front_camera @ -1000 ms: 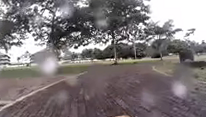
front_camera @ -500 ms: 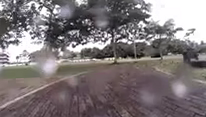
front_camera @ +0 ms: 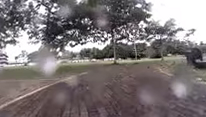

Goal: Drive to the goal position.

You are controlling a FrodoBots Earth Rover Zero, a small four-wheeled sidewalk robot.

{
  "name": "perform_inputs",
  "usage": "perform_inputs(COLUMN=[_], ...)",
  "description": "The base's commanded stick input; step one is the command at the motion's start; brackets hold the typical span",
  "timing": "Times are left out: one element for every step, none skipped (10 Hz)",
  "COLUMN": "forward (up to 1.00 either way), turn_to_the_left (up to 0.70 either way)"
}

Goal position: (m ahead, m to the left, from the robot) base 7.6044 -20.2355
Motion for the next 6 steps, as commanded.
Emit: perform_inputs(forward=[0.7, 0.7, 0.7, 0.7, 0.7, 0.7], turn_to_the_left=[0.0, 0.0, 0.0, 0.0, 0.0, 0.0])
